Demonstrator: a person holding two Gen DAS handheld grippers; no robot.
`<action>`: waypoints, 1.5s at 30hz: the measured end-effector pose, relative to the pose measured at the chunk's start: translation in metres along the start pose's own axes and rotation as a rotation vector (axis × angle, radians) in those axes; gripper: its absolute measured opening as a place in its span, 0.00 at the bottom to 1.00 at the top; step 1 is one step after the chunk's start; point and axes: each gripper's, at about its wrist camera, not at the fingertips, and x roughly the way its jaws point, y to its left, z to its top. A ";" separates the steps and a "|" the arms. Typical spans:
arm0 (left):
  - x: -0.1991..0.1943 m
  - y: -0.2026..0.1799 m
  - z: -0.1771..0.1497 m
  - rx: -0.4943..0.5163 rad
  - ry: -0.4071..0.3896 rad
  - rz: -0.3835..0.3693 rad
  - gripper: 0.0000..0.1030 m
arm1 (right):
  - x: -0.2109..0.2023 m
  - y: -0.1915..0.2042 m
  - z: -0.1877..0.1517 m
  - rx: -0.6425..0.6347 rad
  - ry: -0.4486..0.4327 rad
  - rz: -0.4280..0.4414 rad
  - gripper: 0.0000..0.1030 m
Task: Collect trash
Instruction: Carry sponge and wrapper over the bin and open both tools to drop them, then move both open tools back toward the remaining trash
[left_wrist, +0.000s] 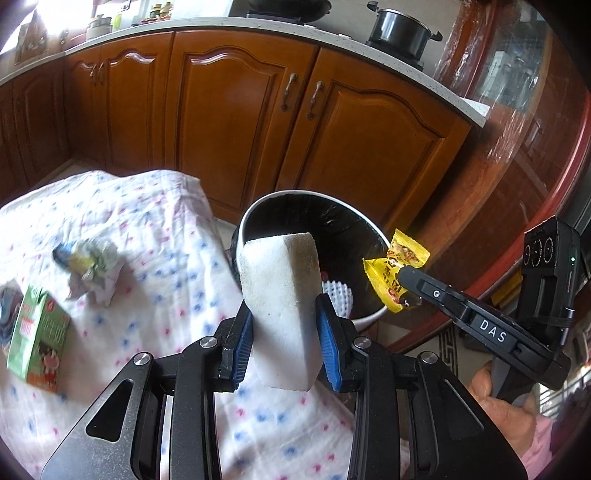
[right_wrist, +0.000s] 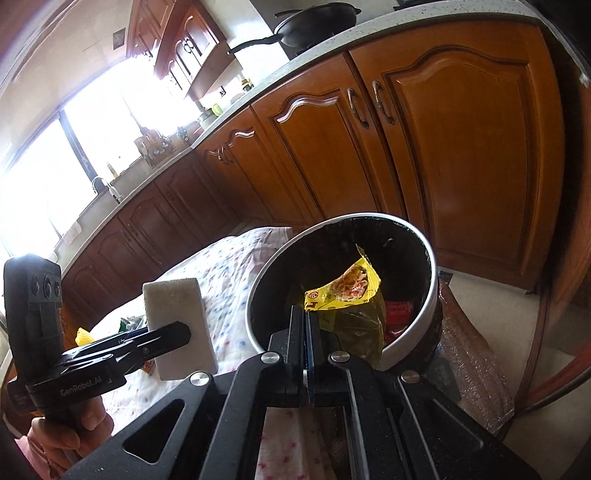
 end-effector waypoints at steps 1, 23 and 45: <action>0.003 -0.002 0.004 0.009 -0.002 0.003 0.30 | 0.001 -0.002 0.002 0.000 0.002 0.000 0.01; 0.068 -0.022 0.038 0.070 0.105 0.038 0.45 | 0.048 -0.024 0.032 -0.035 0.113 -0.061 0.09; 0.001 0.034 -0.015 -0.111 0.022 0.043 0.62 | 0.007 0.002 -0.006 0.053 0.026 0.033 0.63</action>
